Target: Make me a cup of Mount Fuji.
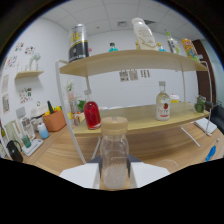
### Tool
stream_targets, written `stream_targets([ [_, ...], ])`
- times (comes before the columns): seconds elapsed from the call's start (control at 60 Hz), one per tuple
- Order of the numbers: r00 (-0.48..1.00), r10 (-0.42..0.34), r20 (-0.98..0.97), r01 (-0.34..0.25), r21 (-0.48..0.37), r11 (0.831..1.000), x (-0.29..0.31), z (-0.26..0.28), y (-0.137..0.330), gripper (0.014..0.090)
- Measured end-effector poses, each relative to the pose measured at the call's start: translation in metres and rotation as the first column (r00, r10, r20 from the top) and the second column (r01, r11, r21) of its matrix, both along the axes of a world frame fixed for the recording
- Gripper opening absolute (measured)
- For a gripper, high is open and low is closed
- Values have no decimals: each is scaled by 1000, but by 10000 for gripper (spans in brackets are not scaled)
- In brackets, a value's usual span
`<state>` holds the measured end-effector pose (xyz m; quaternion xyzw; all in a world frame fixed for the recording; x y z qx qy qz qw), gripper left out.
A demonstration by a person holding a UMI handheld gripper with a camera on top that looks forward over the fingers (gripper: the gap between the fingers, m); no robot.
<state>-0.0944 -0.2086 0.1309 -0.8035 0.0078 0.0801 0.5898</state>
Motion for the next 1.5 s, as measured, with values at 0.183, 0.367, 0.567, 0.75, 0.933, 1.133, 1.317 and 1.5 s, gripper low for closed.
stream_targets([
  [0.183, 997, 5, 76, 0, -73, 997, -6, -51, 1, 400],
  [0.367, 997, 17, 78, -11, -85, 996, -11, -69, 1, 406],
  [0.567, 992, 27, 120, -20, -60, 998, -12, -70, -9, 417],
  [0.75, 989, 29, 143, -16, -89, 996, -11, -75, -20, 444],
  [0.933, 989, 42, 145, -20, -153, 988, -6, -70, -34, 839],
  [1.133, 990, 3, 141, 19, -158, 987, 19, -27, -69, 860],
  [1.317, 985, -50, 165, 85, -213, 973, 59, 4, -102, 861],
  [1.5, 973, -93, 212, 130, -169, 977, 92, 84, -91, 861],
])
